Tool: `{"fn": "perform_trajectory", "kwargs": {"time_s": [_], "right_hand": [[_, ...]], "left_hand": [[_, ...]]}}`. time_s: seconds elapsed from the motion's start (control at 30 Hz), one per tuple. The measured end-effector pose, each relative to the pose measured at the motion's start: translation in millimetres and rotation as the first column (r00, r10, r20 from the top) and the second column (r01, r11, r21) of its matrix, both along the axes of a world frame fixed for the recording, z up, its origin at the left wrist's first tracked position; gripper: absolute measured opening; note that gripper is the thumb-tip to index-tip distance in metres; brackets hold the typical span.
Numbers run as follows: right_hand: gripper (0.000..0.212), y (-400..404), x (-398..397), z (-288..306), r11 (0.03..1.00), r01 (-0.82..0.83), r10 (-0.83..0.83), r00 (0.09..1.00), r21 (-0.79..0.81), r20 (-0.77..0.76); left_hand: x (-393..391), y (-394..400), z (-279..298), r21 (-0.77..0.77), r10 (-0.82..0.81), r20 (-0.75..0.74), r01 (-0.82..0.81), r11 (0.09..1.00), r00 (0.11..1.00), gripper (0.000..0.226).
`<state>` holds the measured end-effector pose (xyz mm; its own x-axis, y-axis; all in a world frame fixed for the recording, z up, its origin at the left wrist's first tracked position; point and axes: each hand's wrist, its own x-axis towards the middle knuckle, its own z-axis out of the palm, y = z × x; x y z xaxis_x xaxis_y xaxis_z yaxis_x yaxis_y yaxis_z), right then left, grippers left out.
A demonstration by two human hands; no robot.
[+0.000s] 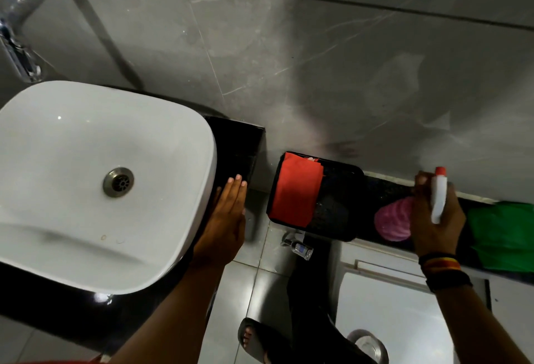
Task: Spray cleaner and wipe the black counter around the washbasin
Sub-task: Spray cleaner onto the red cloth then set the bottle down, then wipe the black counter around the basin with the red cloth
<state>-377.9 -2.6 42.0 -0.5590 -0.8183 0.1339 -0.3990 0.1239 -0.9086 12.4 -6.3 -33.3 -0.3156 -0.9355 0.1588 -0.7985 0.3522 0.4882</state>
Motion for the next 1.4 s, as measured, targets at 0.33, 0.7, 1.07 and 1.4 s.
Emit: {"fn": "perform_trajectory", "kwargs": {"time_s": [0.33,0.7,1.07,1.4], "right_hand": [[0.048,-1,-15,-26,0.957,0.279,-0.289,0.935,0.074,0.208],[0.032,48,52,-63,0.802,0.297,-0.465,0.854,0.518,0.232],[0.062,-87,149,-90,0.651,-0.108,-0.246,0.906,0.752,0.344],[0.054,-108,165,-91,0.577,-0.134,-0.257,0.907,0.806,0.335]], "left_hand": [[-2,0,6,0.011,0.003,-0.004,-0.003,1.0,1.0,0.06],[-3,1,6,0.0,0.023,0.041,-0.023,1.0,0.999,0.061],[-5,1,16,0.058,0.02,-0.023,-0.019,0.998,1.0,0.061],[-6,4,20,0.026,0.026,-0.019,-0.025,0.999,0.999,0.056]]}}
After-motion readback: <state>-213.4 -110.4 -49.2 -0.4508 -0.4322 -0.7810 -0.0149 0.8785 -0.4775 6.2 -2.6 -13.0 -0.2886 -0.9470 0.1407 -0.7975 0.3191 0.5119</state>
